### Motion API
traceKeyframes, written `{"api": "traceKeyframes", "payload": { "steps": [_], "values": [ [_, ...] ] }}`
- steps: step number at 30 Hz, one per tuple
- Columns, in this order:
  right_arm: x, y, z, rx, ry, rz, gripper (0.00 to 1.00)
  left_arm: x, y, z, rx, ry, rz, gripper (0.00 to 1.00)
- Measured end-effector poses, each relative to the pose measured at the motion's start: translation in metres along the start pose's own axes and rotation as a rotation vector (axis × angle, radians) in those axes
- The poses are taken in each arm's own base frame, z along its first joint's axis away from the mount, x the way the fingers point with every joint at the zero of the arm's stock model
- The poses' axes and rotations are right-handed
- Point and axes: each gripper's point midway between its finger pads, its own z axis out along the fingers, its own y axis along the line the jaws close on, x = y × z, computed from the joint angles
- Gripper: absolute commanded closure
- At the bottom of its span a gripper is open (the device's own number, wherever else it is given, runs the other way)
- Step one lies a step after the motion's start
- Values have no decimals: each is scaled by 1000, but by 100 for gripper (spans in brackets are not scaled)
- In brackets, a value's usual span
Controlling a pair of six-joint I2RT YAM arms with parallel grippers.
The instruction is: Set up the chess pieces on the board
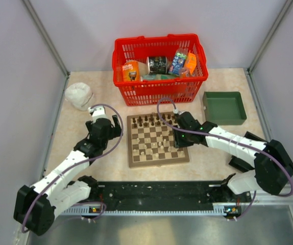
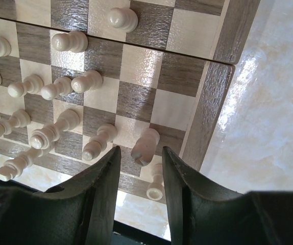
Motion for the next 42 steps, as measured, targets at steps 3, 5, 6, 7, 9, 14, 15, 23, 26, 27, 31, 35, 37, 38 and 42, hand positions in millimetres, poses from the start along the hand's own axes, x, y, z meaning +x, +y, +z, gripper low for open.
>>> {"api": "traceKeyframes", "payload": {
  "steps": [3,5,6,7,9,14,15,23,26,27,31,35,37,38,42],
  "values": [
    [-1,-1,0,8,-4,-1,64,1,-1,-1,4,7,-7,1],
    [-1,-2,1,10,-4,-2,63,2,-1,-1,7,10,-10,1],
    [0,-2,1,11,-2,-2,64,2,-1,-1,9,12,-12,1],
    [0,-2,1,11,-2,-2,64,2,-1,-2,9,12,-14,1],
    [0,-2,2,11,-1,-2,65,2,-1,-2,10,13,-15,1],
    [0,-2,2,12,2,-3,70,3,-2,-3,12,15,-18,1],
    [1,-2,2,13,2,-3,71,3,-2,-3,13,15,-18,1],
    [1,-2,3,12,3,-4,81,3,-2,-3,12,15,-21,1],
    [0,-1,3,8,1,-4,82,3,-2,-3,12,15,-21,1],
    [0,-1,3,7,1,-4,82,3,-2,-3,12,15,-21,1],
    [0,0,2,8,0,-17,86,3,-2,-2,12,16,-20,1],
    [2,5,-2,21,2,-44,86,3,-2,-2,11,17,-20,1],
    [3,8,-4,22,2,-60,86,4,-2,-2,10,19,-18,1],
    [5,9,-5,25,3,-68,86,5,-2,-1,9,22,-17,1],
    [10,7,-9,44,12,-76,86,8,-2,0,6,32,-13,1]
  ]
}}
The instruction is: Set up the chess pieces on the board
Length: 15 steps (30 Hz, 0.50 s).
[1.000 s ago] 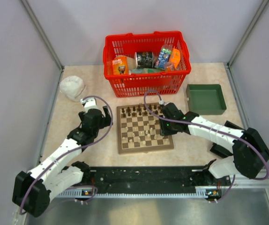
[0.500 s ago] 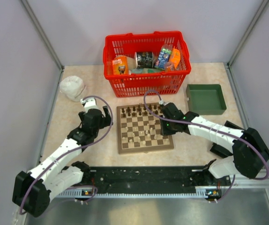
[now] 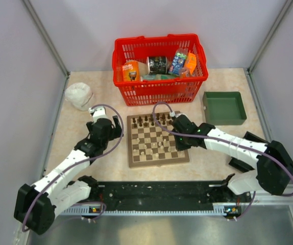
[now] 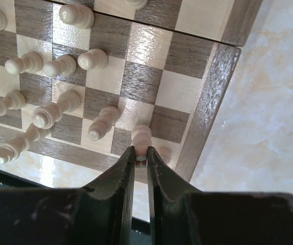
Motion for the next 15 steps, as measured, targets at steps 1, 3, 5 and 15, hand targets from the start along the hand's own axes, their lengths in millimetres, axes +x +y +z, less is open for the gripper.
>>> {"api": "traceKeyframes", "payload": {
  "steps": [1,3,5,15],
  "values": [
    [0,-1,-1,6,0,2,86,0,0,0,0,2,1,1],
    [1,-3,-3,13,-2,3,86,2,0,1,-2,6,3,1],
    [1,-4,-5,13,-1,2,86,2,0,1,-2,7,3,1],
    [8,4,-11,2,11,-23,85,2,-1,1,3,10,3,1]
  ]
}}
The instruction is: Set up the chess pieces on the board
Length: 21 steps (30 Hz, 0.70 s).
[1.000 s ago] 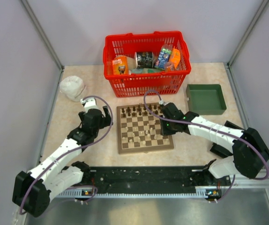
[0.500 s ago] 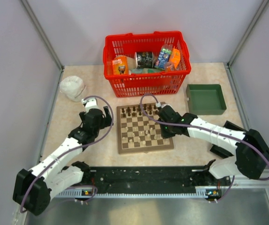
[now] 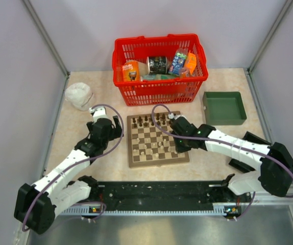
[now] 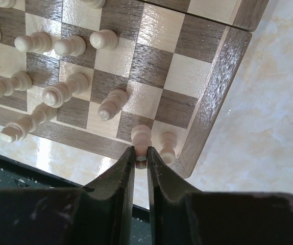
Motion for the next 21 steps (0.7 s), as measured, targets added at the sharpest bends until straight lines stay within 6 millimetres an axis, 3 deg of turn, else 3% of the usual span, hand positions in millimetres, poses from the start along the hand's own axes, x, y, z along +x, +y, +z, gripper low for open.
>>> {"api": "traceKeyframes", "payload": {
  "steps": [21],
  "values": [
    [8,4,9,36,41,-31,85,-1,-2,0,4,1,0,1]
  ]
}}
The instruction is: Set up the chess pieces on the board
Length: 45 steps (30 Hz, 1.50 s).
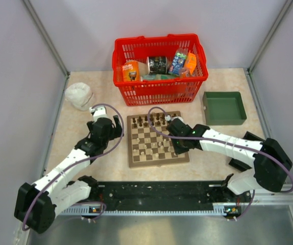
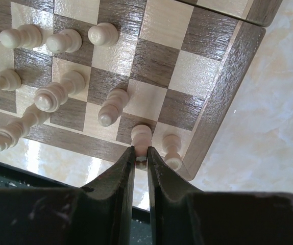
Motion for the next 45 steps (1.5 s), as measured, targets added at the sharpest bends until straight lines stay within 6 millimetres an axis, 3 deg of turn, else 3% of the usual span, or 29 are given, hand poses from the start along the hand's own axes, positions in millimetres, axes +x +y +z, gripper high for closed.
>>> {"api": "traceKeyframes", "payload": {
  "steps": [16,32,45],
  "values": [
    [2,5,0,-23,12,-3,83,0,0,1,0,1,0,1],
    [-1,7,1,-23,15,-6,71,1,0,1,-2,2,-3,1],
    [-26,17,-8,-49,-57,6,64,1,0,1,-1,2,-7,1]
  ]
}}
